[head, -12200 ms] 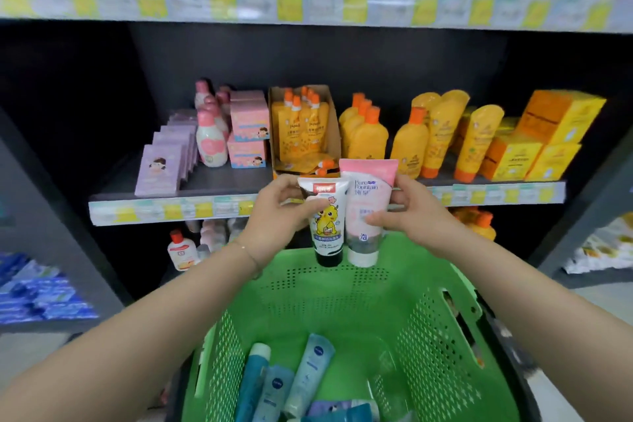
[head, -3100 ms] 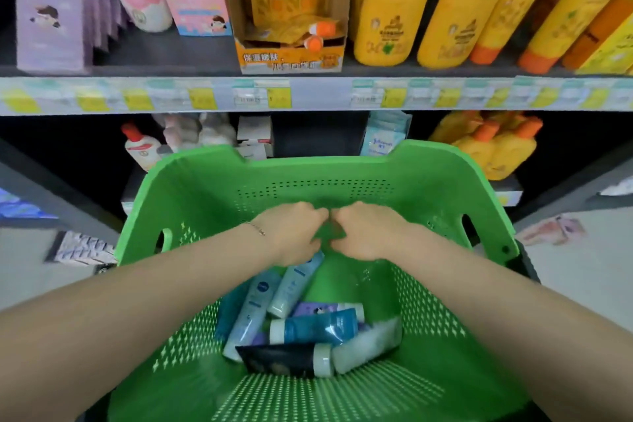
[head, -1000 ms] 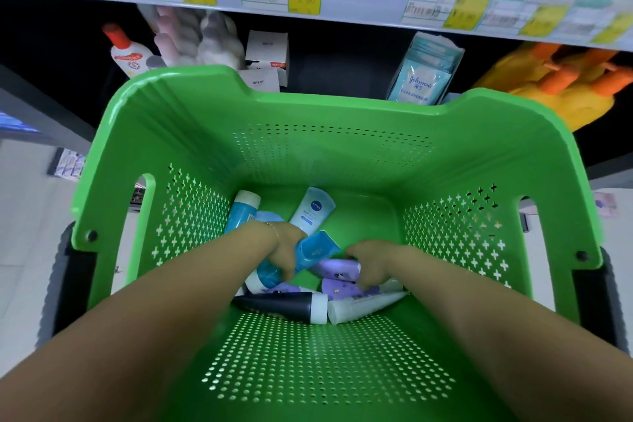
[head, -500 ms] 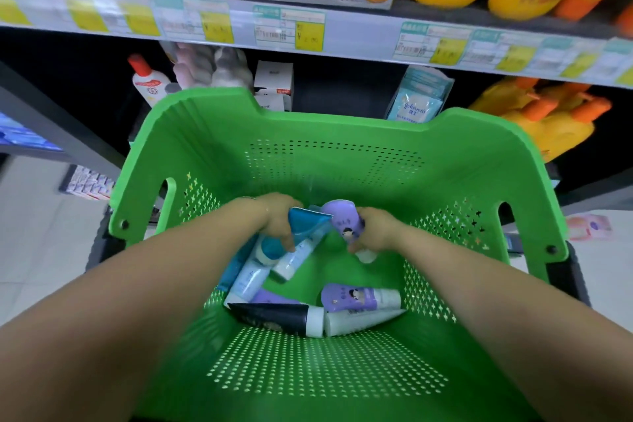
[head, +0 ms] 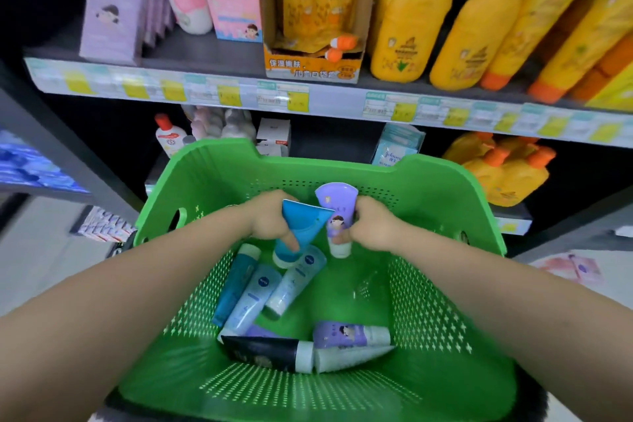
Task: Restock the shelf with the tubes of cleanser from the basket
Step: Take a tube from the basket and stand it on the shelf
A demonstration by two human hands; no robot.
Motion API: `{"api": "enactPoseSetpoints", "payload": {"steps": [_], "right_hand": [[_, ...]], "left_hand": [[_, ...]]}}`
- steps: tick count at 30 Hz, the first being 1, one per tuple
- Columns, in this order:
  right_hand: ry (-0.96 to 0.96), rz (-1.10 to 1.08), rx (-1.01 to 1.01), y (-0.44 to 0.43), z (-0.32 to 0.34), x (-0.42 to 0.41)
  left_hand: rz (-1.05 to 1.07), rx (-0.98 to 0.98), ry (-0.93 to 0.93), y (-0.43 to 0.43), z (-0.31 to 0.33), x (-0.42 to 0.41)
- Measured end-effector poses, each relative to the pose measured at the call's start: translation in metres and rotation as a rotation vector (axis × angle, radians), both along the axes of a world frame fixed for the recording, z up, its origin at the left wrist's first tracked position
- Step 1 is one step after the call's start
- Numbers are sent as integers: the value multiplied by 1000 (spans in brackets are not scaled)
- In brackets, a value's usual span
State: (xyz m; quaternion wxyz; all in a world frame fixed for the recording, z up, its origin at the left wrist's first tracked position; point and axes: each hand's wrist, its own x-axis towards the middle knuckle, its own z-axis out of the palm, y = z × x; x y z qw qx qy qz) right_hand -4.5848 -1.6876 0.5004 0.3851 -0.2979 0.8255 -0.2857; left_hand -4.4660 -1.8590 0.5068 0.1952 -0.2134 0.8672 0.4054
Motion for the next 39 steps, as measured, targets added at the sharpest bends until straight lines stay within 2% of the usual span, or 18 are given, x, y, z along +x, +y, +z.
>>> {"api": "enactPoseSetpoints", "payload": {"steps": [4,11,15,24,33,39], "right_hand": [[7,-9,-159,4,23,-2],[-53,15,-411,18,70,-2],[-29,17,-512,24,99,1],[97,9,-711,19,185,-6],[264,-62,-895,16,265,-13],[315,-64,-916,15,315,-14]], "left_hand": [[127,166,150,4,19,13],[235,337,334,10,70,32],[304,310,472,12,94,35],[423,382,844,23,169,31],[398,287,964,19,244,17],[430,265,1080,24,294,5]]}}
